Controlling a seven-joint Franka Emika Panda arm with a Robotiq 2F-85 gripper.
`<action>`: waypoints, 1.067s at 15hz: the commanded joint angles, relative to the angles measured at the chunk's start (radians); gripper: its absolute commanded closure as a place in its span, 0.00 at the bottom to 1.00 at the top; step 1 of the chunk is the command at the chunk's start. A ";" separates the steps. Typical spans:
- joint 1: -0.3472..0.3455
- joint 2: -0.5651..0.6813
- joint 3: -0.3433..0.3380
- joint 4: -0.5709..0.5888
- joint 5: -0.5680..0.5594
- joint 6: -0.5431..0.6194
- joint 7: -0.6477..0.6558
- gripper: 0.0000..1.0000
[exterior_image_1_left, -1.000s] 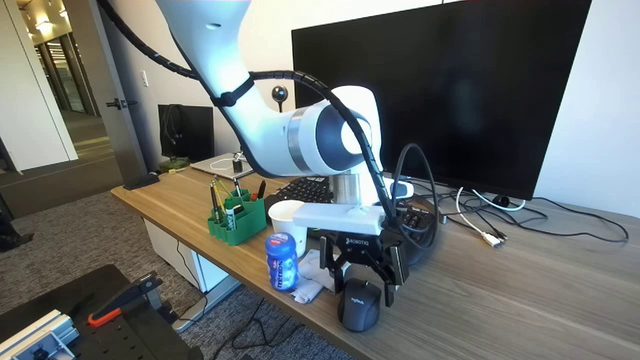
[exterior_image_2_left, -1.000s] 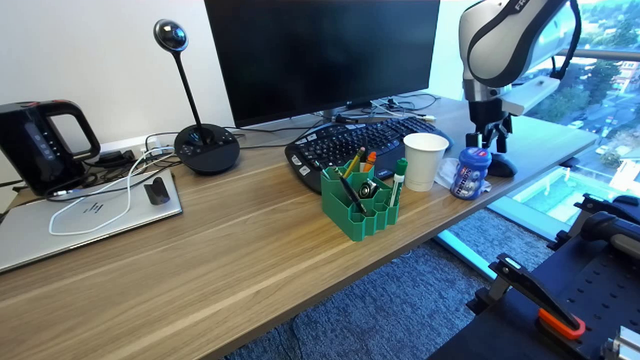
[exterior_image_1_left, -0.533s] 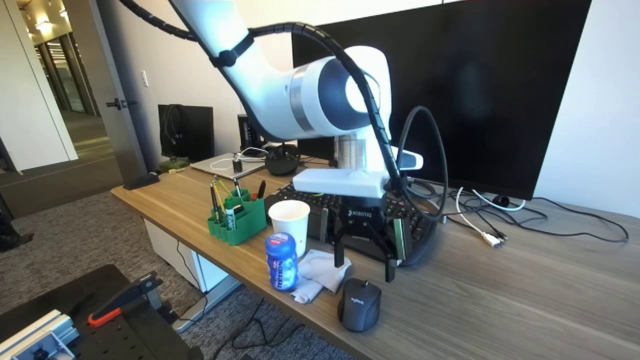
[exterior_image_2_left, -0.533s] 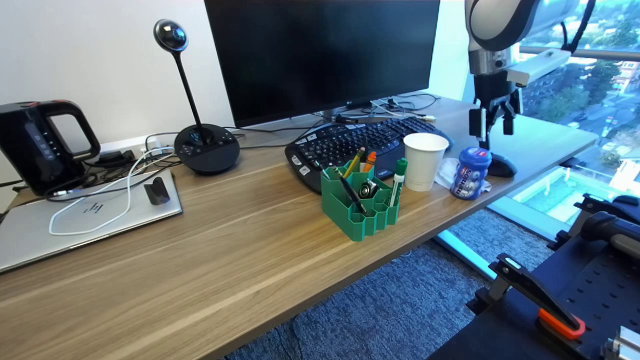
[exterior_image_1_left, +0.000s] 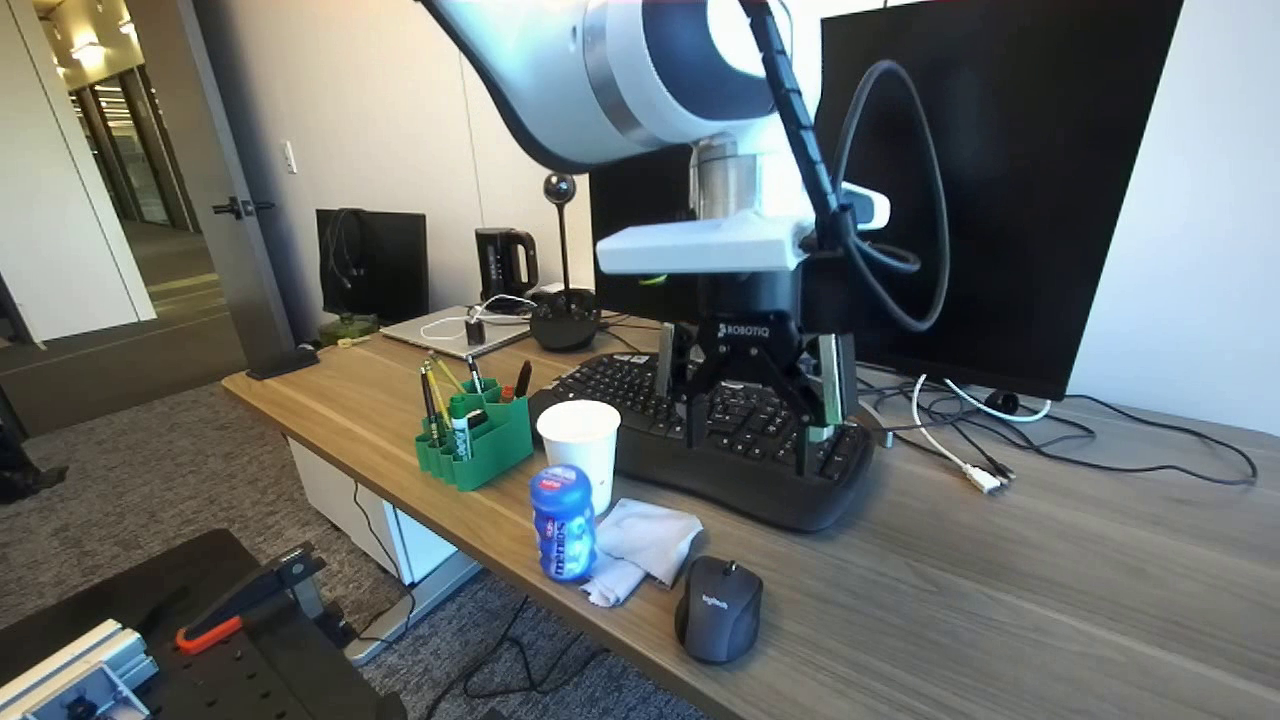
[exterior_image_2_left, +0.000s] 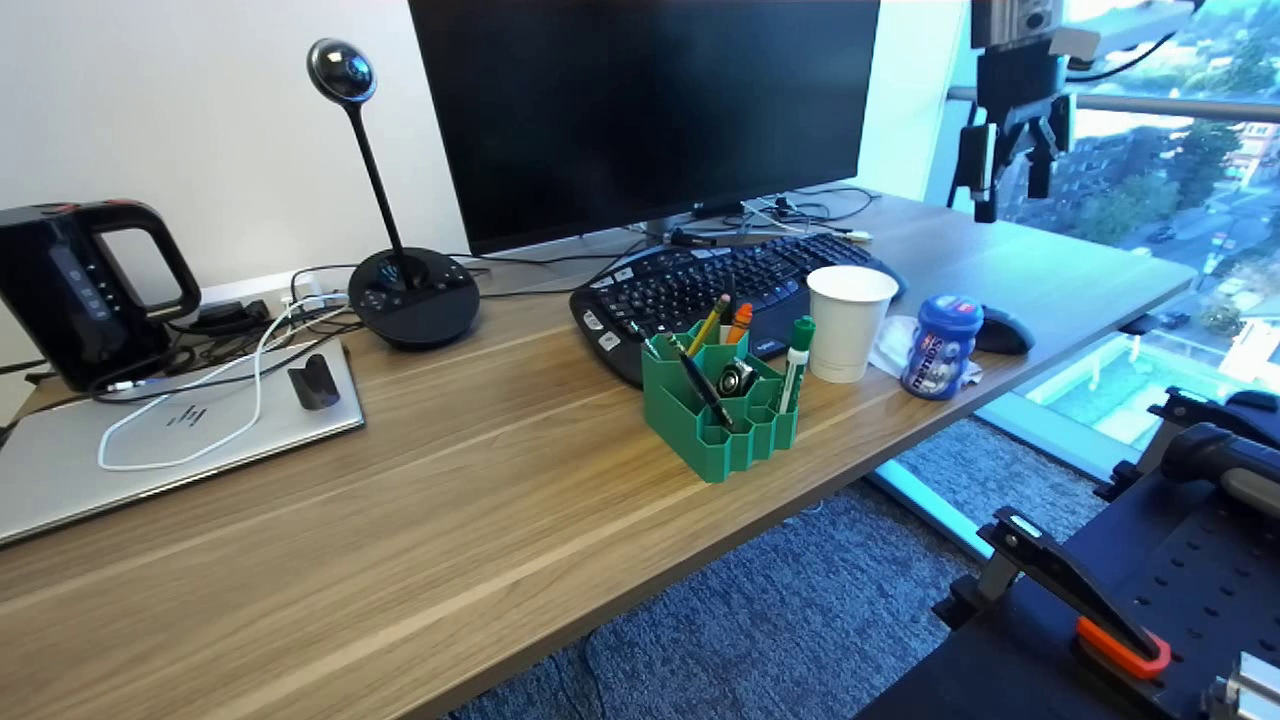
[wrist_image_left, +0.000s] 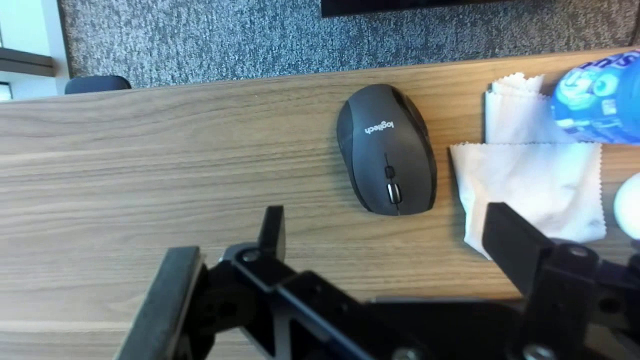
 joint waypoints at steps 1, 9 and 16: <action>-0.045 -0.105 0.030 -0.030 0.058 -0.050 -0.083 0.00; -0.055 -0.165 0.014 -0.022 0.047 -0.078 -0.116 0.00; -0.055 -0.168 0.015 -0.033 0.047 -0.078 -0.117 0.00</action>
